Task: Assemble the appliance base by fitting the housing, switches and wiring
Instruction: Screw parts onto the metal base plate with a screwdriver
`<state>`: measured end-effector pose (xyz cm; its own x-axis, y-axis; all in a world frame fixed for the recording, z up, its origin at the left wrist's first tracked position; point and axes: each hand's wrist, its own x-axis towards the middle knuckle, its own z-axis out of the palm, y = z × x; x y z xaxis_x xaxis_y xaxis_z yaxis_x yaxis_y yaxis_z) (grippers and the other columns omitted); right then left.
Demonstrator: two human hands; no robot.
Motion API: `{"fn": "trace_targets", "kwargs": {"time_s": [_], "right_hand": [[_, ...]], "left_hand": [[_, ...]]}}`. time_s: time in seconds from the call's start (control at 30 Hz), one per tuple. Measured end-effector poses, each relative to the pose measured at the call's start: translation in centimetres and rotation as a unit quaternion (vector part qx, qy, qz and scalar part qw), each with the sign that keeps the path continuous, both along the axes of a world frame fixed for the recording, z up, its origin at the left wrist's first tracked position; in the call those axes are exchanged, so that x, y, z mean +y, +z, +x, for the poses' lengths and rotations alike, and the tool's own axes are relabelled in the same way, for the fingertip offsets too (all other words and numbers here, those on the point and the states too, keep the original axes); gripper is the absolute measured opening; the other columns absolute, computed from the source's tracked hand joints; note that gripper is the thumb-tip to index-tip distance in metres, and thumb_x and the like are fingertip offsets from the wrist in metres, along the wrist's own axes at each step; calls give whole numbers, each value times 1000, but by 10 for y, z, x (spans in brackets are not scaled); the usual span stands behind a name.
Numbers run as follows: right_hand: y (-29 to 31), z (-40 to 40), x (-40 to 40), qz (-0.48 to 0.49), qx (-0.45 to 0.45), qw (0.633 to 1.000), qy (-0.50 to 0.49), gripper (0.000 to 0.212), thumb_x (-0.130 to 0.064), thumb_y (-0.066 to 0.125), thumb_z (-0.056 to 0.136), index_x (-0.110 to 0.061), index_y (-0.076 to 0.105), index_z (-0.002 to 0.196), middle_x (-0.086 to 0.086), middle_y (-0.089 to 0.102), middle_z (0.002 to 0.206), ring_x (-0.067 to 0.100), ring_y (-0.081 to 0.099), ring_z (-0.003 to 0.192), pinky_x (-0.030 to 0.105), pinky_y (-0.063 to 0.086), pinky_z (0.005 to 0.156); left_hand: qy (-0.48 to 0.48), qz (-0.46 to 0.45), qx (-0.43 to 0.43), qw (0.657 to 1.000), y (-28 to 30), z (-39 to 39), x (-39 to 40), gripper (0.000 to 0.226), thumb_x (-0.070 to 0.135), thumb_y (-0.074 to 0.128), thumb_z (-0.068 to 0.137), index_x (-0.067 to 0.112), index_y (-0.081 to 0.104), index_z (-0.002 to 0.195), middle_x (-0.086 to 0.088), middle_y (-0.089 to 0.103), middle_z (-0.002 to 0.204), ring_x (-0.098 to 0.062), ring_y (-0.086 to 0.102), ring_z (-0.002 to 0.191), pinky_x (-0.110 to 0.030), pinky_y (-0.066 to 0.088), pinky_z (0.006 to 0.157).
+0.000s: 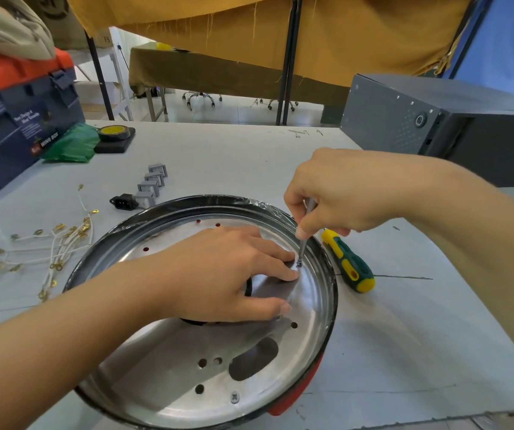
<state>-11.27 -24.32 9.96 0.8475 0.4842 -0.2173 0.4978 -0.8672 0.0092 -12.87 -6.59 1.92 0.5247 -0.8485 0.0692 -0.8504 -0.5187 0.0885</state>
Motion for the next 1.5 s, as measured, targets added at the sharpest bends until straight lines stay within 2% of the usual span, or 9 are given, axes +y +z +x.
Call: {"fn": "trace_targets", "kwargs": {"time_s": [0.07,0.27,0.37,0.47,0.6,0.87,1.23,1.37,1.5], "right_hand": [[0,1,3,-12,3,1000,-12,23,-34,65,87,-20,61,69,-11,52,33,3,54,41,18,43,49],[-3,4,6,-18,-7,999,-41,31,-37,59,91,-11,68,76,-9,46,29,6,47,45,18,37,47],[-3,1,2,-22,-6,1000,-12,30,-38,59,90,-11,64,80,-7,49,50,10,46,56,21,35,51],[0,-6,-3,-27,-3,1000,1,18,-33,63,88,-29,52,75,-13,49,68,5,47,66,19,31,54],[2,-11,-5,-25,-29,998,39,19,-25,67,86,-31,56,71,-15,54,66,1,51,67,15,33,55],[5,-15,-1,-89,-71,992,47,31,-36,63,88,-30,49,61,-11,49,61,6,46,61,23,28,50],[6,-2,20,-99,17,995,-24,34,-30,59,91,-22,59,58,-7,50,55,8,44,54,16,32,44],[1,-3,16,-51,16,998,-15,20,-27,59,91,-12,63,78,-4,57,61,9,52,59,19,38,50],[1,-4,-1,118,116,985,-38,9,-14,56,92,-14,63,86,-1,70,60,3,61,49,10,46,49]], "left_hand": [[1,0,2,1000,0,0,0,51,63,39,85,41,53,128,22,47,138,-11,50,113,-36,46,90],[0,-9,5,1000,1,-1,0,50,63,39,85,40,55,127,22,49,136,-12,51,113,-36,47,88],[-4,-11,6,1000,2,-1,0,52,64,34,84,39,57,124,19,55,129,-14,53,110,-39,48,85],[-3,-8,2,1000,2,-1,0,53,64,32,83,39,57,123,19,56,127,-14,53,107,-37,48,84],[-2,-9,3,1000,2,-1,0,52,64,33,84,39,58,123,19,56,127,-14,54,106,-37,47,85],[-2,-5,-2,1000,1,-1,0,49,62,39,85,40,55,126,20,52,133,-12,53,107,-35,47,86],[-1,-9,1,1000,2,-1,-1,47,60,40,86,40,55,126,20,51,134,-12,50,114,-36,47,89],[-5,-23,-1,1000,1,-1,-1,47,59,42,85,38,57,124,19,54,131,-13,53,112,-35,47,88],[-15,-59,9,998,2,0,-1,40,53,50,87,32,64,117,16,60,124,-10,55,111,-28,44,92]]}}
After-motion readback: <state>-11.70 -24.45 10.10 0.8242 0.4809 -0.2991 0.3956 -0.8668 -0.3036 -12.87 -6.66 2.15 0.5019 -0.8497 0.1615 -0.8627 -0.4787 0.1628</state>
